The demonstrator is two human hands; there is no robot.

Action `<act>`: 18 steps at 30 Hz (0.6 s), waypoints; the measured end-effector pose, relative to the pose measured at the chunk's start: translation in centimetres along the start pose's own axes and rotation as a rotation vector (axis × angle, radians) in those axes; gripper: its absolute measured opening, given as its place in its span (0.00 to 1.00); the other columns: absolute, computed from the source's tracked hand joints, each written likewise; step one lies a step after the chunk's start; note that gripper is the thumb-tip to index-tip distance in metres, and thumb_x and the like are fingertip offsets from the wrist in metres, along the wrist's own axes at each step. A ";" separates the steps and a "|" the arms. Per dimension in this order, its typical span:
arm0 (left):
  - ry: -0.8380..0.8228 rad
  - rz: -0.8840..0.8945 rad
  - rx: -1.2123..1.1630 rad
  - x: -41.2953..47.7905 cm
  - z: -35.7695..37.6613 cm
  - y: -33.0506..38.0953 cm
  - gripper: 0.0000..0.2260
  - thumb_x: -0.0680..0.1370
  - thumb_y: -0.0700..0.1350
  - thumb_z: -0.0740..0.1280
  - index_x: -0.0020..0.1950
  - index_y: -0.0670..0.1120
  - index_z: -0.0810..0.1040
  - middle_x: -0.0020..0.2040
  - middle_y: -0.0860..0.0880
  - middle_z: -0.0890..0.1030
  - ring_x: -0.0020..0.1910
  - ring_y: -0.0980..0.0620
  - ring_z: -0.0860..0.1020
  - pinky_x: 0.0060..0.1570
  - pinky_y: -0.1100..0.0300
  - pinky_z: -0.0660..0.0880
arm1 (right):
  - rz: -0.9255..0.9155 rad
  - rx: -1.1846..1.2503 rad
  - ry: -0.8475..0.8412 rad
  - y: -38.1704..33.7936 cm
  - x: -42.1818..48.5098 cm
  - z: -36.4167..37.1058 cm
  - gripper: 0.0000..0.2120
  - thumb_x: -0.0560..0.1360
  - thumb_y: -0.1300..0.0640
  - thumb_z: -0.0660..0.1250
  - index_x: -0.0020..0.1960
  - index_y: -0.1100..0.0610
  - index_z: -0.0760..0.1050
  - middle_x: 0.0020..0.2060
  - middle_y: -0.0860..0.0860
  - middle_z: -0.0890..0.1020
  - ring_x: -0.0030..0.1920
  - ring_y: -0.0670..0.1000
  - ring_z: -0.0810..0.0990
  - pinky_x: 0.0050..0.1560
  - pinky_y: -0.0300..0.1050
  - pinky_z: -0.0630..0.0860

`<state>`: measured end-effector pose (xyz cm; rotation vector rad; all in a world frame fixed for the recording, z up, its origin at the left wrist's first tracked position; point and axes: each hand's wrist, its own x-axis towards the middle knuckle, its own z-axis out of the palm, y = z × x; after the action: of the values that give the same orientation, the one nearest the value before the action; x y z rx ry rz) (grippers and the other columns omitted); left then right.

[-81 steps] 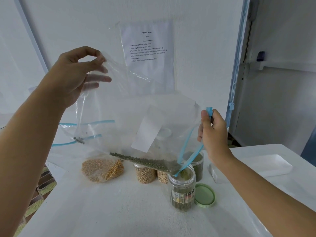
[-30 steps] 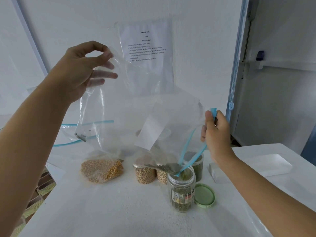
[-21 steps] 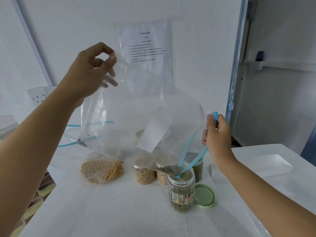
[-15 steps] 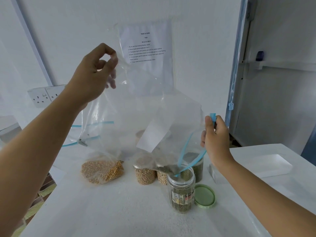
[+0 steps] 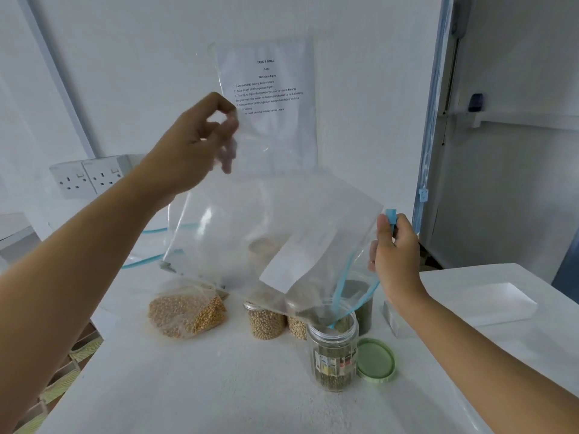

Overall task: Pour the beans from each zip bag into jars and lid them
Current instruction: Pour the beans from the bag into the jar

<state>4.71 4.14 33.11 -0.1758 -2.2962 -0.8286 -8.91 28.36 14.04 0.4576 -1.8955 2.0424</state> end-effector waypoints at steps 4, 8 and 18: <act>0.010 0.010 0.000 0.3 0.0 0.4 0.05 0.87 0.46 0.60 0.51 0.49 0.72 0.35 0.49 0.78 0.30 0.53 0.76 0.34 0.65 0.70 | -0.003 0.013 0.004 0.4 0.1 0.2 0.16 0.85 0.48 0.57 0.41 0.52 0.63 0.24 0.46 0.68 0.22 0.45 0.66 0.28 0.43 0.68; 0.003 0.012 -0.056 0.1 0.1 0.9 0.05 0.86 0.47 0.61 0.53 0.46 0.72 0.36 0.48 0.79 0.31 0.50 0.78 0.35 0.58 0.69 | -0.005 -0.004 0.005 0.4 0.1 0.3 0.15 0.85 0.48 0.57 0.42 0.54 0.64 0.24 0.49 0.69 0.22 0.47 0.67 0.29 0.45 0.69; 0.005 -0.038 -0.126 0.1 0.1 0.6 0.06 0.86 0.47 0.62 0.55 0.45 0.72 0.34 0.49 0.79 0.32 0.49 0.77 0.36 0.57 0.68 | -0.009 -0.027 0.037 1.6 0.6 0.4 0.16 0.85 0.48 0.57 0.41 0.54 0.64 0.28 0.55 0.68 0.26 0.54 0.67 0.31 0.48 0.69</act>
<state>4.81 4.66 33.40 -0.1867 -2.2497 -0.9932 -10.15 27.82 12.92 0.4180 -1.8946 2.0029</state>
